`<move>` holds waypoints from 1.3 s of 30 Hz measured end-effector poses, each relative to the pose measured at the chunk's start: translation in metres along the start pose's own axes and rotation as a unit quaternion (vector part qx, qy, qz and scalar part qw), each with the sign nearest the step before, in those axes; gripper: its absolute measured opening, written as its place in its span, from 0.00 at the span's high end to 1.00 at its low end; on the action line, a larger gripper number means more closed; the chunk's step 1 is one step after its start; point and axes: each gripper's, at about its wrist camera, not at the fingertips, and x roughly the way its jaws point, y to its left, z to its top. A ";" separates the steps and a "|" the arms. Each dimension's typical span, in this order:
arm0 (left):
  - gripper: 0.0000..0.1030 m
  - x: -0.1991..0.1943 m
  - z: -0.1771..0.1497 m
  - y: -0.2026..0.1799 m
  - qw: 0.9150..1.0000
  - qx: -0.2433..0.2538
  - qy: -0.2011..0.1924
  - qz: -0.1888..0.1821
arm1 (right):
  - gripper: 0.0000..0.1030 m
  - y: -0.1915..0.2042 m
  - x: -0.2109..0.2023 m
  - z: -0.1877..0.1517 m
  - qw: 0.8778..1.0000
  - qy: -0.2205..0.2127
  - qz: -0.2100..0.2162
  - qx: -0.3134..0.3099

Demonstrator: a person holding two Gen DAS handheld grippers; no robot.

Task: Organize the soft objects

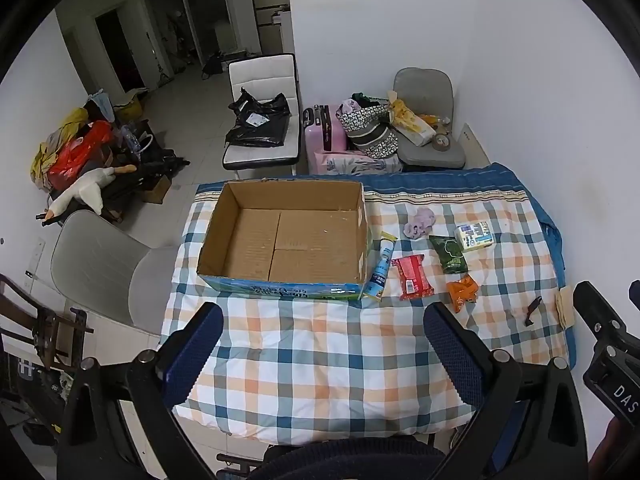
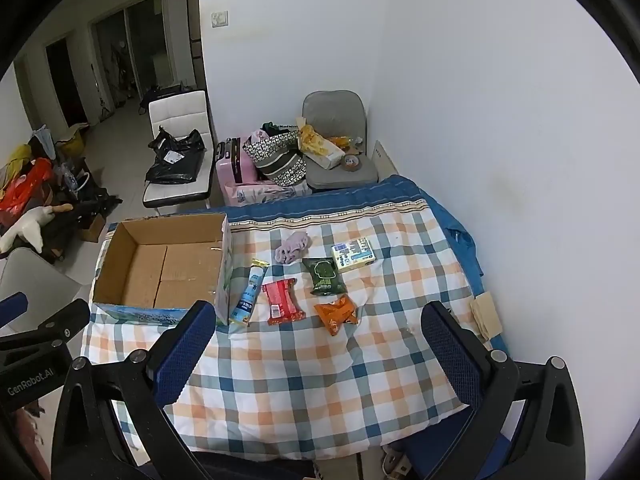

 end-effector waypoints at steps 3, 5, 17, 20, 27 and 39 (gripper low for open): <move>0.00 0.000 0.000 0.000 1.000 0.002 -0.001 -0.001 | 0.00 -0.001 -0.003 0.007 1.000 -0.001 -0.001 -0.001; 0.00 0.001 -0.001 -0.001 1.000 0.001 -0.001 0.001 | 0.00 -0.001 -0.003 0.008 1.000 -0.002 -0.001 -0.001; 0.00 0.000 0.001 0.002 1.000 -0.002 -0.004 -0.001 | 0.00 -0.001 -0.004 0.010 1.000 -0.004 -0.001 -0.002; 0.00 0.000 0.000 0.002 1.000 -0.002 -0.004 -0.001 | 0.00 0.000 -0.004 0.007 1.000 -0.005 -0.003 -0.002; 0.00 -0.003 0.001 0.002 1.000 -0.002 -0.007 0.000 | 0.00 0.001 -0.008 0.012 1.000 -0.009 -0.002 -0.002; 0.00 -0.005 0.002 0.001 1.000 -0.003 -0.007 -0.002 | 0.00 0.001 -0.012 0.017 1.000 -0.014 -0.002 -0.002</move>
